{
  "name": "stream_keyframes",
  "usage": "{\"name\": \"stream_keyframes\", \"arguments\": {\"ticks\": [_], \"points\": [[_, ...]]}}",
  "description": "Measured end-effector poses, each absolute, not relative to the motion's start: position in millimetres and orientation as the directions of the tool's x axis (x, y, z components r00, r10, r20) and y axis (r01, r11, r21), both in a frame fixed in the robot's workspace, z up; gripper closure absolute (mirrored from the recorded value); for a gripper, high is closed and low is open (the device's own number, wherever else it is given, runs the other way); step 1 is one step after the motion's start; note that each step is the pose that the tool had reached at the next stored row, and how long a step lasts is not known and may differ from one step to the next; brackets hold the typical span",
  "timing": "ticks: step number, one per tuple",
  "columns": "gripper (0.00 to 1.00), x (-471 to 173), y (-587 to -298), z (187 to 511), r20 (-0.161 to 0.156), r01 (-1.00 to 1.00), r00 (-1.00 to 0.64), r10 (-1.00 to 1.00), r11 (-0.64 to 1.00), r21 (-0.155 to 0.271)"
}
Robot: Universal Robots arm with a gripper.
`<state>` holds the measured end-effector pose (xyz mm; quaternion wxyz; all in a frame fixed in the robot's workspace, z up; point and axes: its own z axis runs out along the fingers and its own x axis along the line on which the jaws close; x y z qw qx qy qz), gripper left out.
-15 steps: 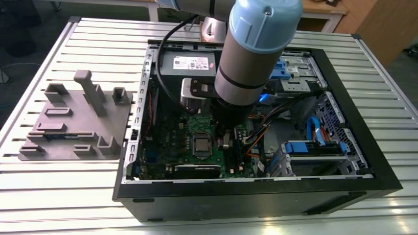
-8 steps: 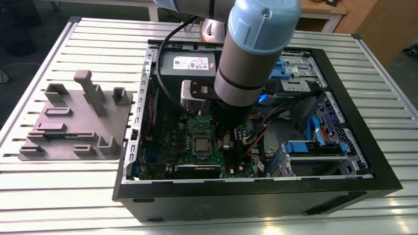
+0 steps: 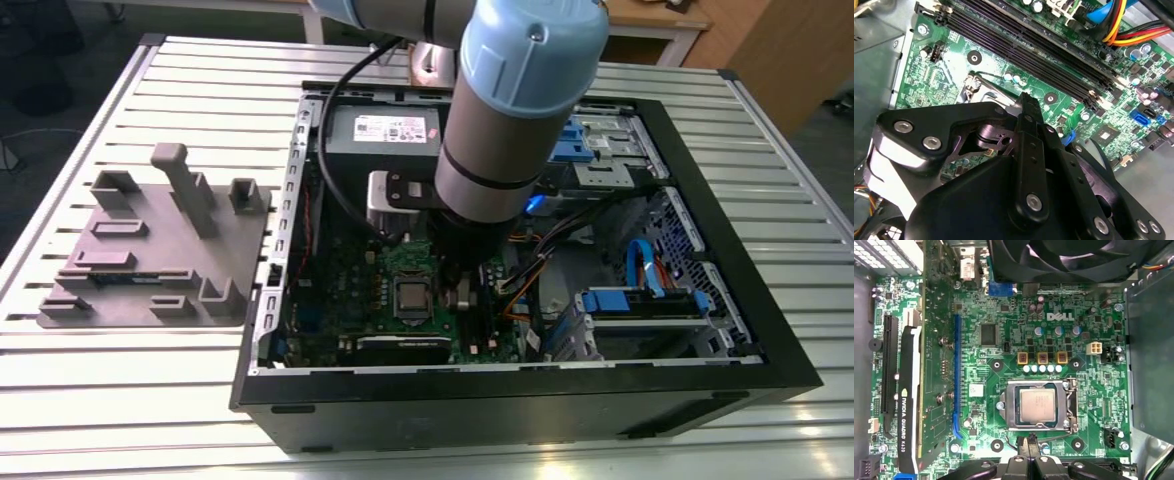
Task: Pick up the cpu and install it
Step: 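Install the first cpu locking lever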
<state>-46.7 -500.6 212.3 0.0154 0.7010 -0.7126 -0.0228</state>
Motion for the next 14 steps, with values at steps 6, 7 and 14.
{"name": "stream_keyframes", "arguments": {"ticks": [6,7,14], "points": [[0.9,-47,-501,206,-0.01,-0.999,0.001,-1.0,-0.001,0.053],[0.9,-47,-501,205,-0.01,-0.999,0.004,-1.0,-0.004,0.053],[0.9,-47,-503,198,-0.01,-0.998,0.022,-1.0,-0.023,0.053]]}}
